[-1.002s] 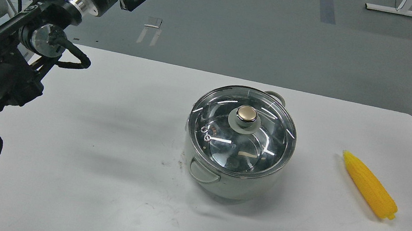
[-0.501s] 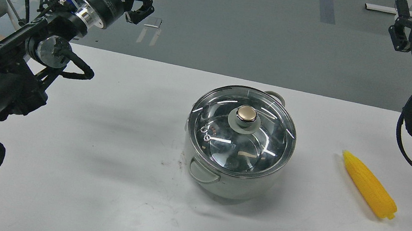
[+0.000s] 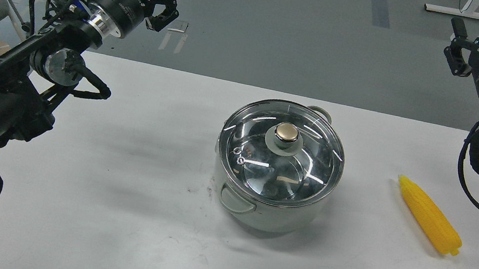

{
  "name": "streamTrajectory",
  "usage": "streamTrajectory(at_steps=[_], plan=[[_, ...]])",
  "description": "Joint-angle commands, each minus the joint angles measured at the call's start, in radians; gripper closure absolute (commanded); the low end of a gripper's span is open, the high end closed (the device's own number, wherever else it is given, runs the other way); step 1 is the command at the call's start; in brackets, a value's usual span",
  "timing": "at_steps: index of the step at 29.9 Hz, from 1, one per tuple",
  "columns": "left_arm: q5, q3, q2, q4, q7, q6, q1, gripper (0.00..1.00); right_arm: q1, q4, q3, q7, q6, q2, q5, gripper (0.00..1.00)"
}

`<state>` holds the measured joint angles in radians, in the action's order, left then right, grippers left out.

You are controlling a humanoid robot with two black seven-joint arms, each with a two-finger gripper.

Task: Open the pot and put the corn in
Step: 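Raise the left arm and move the left gripper toward the pot lid, then reach the left gripper over the pot and grasp the brass lid knob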

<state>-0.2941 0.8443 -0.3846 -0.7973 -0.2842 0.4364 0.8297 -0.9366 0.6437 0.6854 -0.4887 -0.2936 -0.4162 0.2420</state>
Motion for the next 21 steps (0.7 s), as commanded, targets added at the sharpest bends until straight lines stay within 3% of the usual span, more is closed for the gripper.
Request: streamTrajectory(at_steps=[1,5,7,8,13,16,21], plan=[[-0.046,-0.005,-0.002,-0.028,-0.023,-0.015,-0.003,0.02,0.001,-0.001,-0.004,0.000,0.005,-0.027,0.000,0.00],[-0.195,-0.002,-0.023,-0.098,-0.041,-0.016,0.005,0.02,0.001,0.004,-0.004,0.000,0.013,-0.036,-0.001,0.00],[-0.352,-0.001,-0.075,-0.214,-0.043,-0.016,0.006,0.02,-0.001,0.007,-0.003,0.000,0.014,-0.049,0.000,0.00],[-0.353,-0.001,-0.076,-0.215,-0.043,-0.016,0.006,0.02,-0.001,0.007,-0.003,0.000,0.014,-0.049,0.000,0.00],[-0.719,0.004,-0.160,-0.524,-0.043,-0.042,0.025,0.02,0.022,-0.003,-0.004,0.000,0.022,-0.050,0.011,0.00],[-0.874,0.002,-0.166,-0.597,-0.043,-0.062,0.034,0.02,0.028,-0.003,-0.003,0.000,0.042,-0.050,0.011,0.00],[-1.364,-0.008,-0.135,-0.709,-0.053,-0.088,0.031,0.02,0.056,0.001,-0.001,0.000,0.083,-0.049,0.010,0.00]])
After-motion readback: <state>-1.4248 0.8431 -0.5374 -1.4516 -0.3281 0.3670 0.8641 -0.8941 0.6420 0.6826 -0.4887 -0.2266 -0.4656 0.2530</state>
